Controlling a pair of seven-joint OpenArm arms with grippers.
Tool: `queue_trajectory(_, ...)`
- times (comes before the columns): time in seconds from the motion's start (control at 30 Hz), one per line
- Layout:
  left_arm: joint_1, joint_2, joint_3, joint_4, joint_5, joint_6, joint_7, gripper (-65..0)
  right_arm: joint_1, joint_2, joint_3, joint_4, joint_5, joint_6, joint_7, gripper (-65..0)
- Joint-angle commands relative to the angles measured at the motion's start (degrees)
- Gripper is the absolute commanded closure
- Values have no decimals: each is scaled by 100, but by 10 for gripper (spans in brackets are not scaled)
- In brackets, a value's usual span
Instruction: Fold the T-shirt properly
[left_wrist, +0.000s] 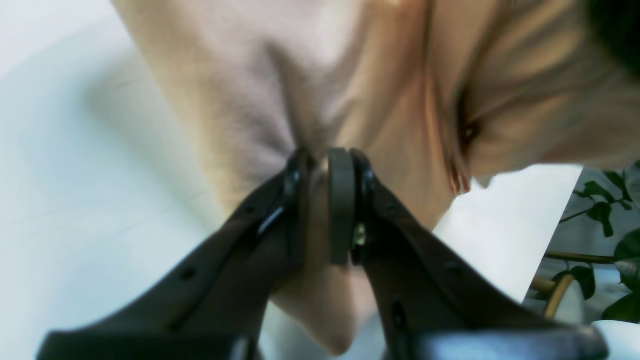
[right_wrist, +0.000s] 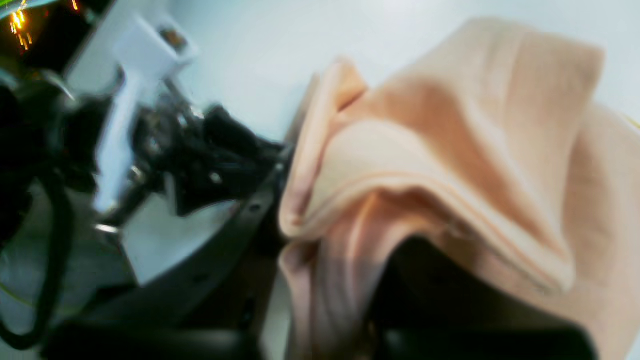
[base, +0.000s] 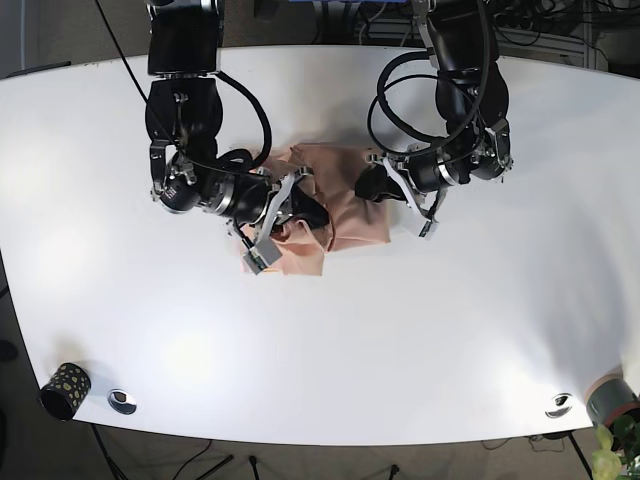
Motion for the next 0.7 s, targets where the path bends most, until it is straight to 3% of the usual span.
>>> queue_trajectory(0.0, 2, 10, 9, 21, 314, 40, 253, -63, 153, -39, -86, 111, -241, 42, 143, -168)
queue_trajectory(0.17, 2, 19, 9, 21, 314, 40, 253, -63, 171, -144, -218, 146, -769, 42, 143, -433)
queue_trajectory(0.3, 2, 19, 9, 21, 314, 40, 253, -63, 162, -118, -561, 560, -830, 42, 143, -575)
queue_trajectory(0.4, 2, 27, 9, 30, 305, 40, 253, -63, 127, -39, -613, 911, -804, 69, 135, -595)
queue_trajectory(0.57, -33, 27, 1, 100, 270, 40, 253, -63, -49, -30, -578, 1289, -786, 95, 117, -574)
queue_trajectory(0.67, -86, 10, -17, 293, -2, 40, 253, -63, -128, 84, -569, 1518, -804, 95, 117, -574)
